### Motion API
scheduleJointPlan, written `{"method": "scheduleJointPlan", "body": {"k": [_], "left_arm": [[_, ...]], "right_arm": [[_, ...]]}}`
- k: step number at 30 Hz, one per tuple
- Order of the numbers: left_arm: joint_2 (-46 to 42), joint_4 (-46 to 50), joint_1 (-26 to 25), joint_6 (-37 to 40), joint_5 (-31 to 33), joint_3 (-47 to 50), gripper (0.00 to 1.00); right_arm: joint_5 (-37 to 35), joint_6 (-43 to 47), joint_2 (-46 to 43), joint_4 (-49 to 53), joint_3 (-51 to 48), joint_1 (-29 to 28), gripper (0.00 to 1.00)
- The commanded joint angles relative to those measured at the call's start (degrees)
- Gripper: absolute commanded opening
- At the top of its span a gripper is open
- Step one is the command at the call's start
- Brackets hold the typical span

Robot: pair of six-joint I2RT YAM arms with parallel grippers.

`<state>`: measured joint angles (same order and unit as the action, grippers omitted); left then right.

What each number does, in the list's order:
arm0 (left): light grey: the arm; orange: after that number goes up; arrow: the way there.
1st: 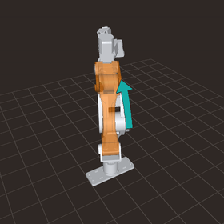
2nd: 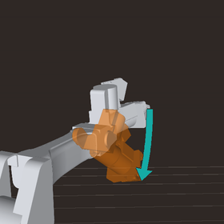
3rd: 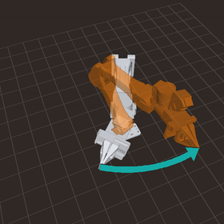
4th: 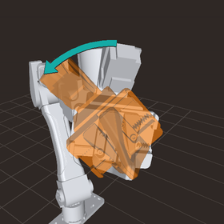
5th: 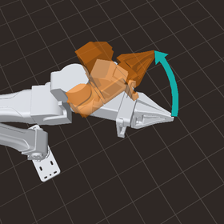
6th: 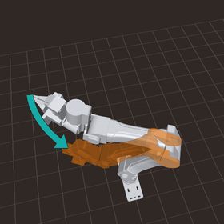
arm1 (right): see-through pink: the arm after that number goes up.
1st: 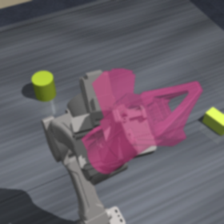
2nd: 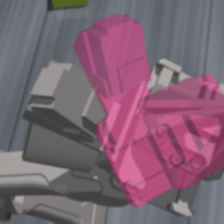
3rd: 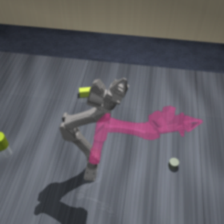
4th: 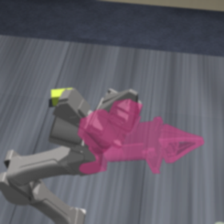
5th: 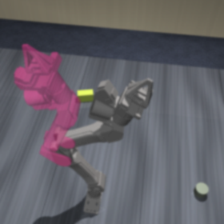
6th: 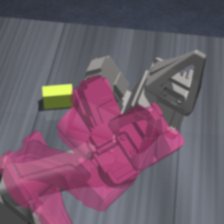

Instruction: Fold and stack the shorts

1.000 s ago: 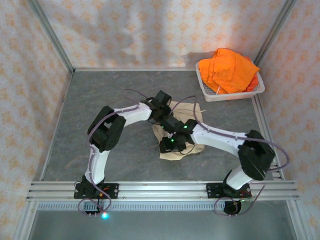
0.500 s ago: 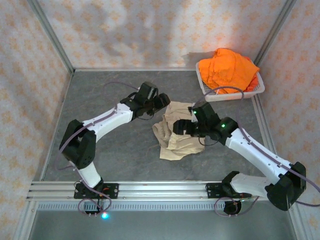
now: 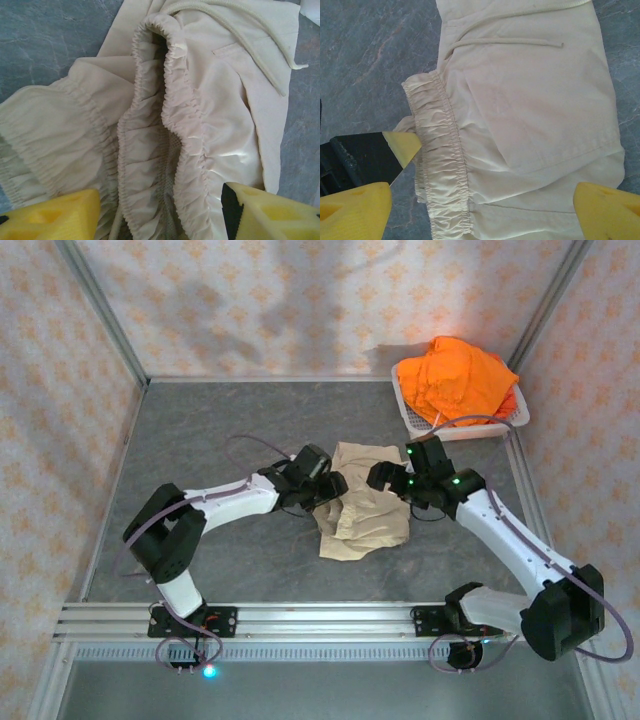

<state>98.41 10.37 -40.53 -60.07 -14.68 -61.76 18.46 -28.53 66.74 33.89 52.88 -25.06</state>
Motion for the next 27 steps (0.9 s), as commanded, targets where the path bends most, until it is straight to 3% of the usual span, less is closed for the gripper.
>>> {"method": "scheduleJointPlan", "body": {"k": [1,7,11,14,20,27], "left_arm": [[2.4,-2.6,-0.8,-2.5,0.0,-0.1,0.62],[5.9,-3.4,-1.4,-3.9,-1.2,-0.3,0.44],[4.7,-1.1,-1.4,-2.6,0.0,-1.9,0.16],[1.7,1.9,-1.4,-0.9,1.9,-3.2,0.04],[-2.5,2.6,-1.2,0.0,4.0,1.7,0.01],[-1.6,-4.5,0.8,0.1,4.2,13.3,0.0]], "right_arm": [[-0.1,-0.8,0.8,-1.8,-1.6,0.3,0.93],[0.0,-0.7,4.0,-2.3,-2.6,0.3,0.93],[-0.1,-1.1,5.6,-3.1,-3.3,0.3,0.92],[-0.5,-1.6,6.6,-3.5,-3.7,0.5,0.92],[1.6,-3.1,10.6,-4.8,-4.4,0.6,0.92],[6.9,-4.9,16.9,-8.0,-7.4,0.6,0.92]]}}
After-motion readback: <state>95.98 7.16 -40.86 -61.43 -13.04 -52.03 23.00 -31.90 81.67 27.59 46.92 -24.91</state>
